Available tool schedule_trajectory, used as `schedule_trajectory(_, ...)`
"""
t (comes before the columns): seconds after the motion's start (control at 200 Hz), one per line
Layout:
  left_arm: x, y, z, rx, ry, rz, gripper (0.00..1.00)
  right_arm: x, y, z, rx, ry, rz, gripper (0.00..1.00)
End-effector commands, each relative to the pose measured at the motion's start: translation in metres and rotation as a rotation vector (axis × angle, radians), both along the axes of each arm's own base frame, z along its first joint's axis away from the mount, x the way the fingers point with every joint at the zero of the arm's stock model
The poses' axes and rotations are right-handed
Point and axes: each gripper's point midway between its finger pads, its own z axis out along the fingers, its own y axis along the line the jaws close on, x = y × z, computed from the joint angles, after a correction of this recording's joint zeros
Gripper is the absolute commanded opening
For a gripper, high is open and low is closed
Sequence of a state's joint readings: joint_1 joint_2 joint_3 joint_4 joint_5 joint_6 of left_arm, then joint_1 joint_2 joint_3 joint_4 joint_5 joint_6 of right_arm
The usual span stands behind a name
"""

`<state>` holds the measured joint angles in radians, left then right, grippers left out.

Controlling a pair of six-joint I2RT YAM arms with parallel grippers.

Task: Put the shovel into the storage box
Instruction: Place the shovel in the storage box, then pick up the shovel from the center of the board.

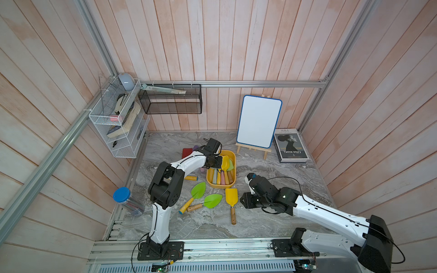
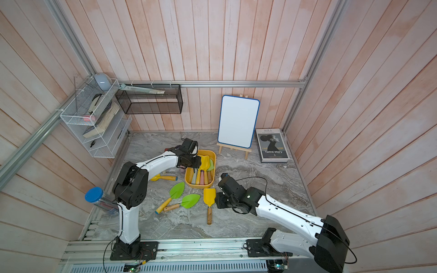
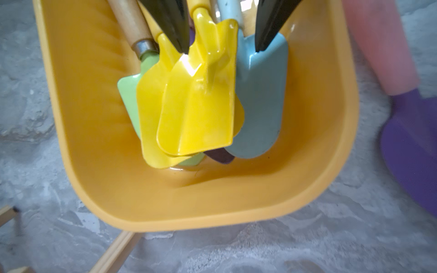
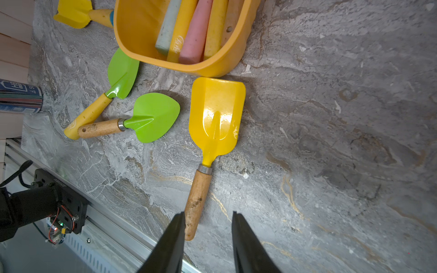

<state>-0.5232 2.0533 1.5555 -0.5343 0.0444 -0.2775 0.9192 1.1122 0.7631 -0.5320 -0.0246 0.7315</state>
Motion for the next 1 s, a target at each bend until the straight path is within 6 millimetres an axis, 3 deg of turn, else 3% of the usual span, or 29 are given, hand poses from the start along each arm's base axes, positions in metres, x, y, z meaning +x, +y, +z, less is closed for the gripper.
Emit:
schedule_trajectory(0.0, 0.005, 0.006, 0.021, 0.067, -0.036, 0.033, 0.55, 0.000, -0.003, -0.001, 0.009, -0.003, -0.006, 0.38)
schedule_trajectory(0.17, 0.004, 0.014, 0.029, 0.122, -0.059, 0.071, 0.57, -0.001, -0.004, 0.000, 0.013, -0.004, -0.009, 0.38)
schedule_trajectory(0.355, -0.011, 0.004, 0.088, -0.018, -0.158, 0.086, 0.57, -0.002, -0.007, -0.010, -0.007, 0.013, -0.022, 0.38)
schedule_trajectory(0.55, -0.059, -0.007, 0.156, -0.246, -0.235, 0.050, 0.60, 0.004, 0.000, -0.025, -0.007, 0.034, -0.036, 0.38)
schedule_trajectory(0.625, -0.081, -0.005, 0.171, -0.342, -0.243, 0.041, 0.62, 0.006, 0.004, -0.031, -0.004, 0.050, -0.039, 0.38)
schedule_trajectory(0.815, -0.128, 0.007, 0.189, -0.499, -0.232, 0.029, 0.66, -0.005, 0.015, -0.049, -0.007, 0.127, -0.013, 0.39)
schedule_trajectory(0.995, -0.157, 0.011, 0.196, -0.600, -0.195, 0.013, 0.67, -0.025, 0.030, -0.057, -0.017, 0.161, 0.007, 0.40)
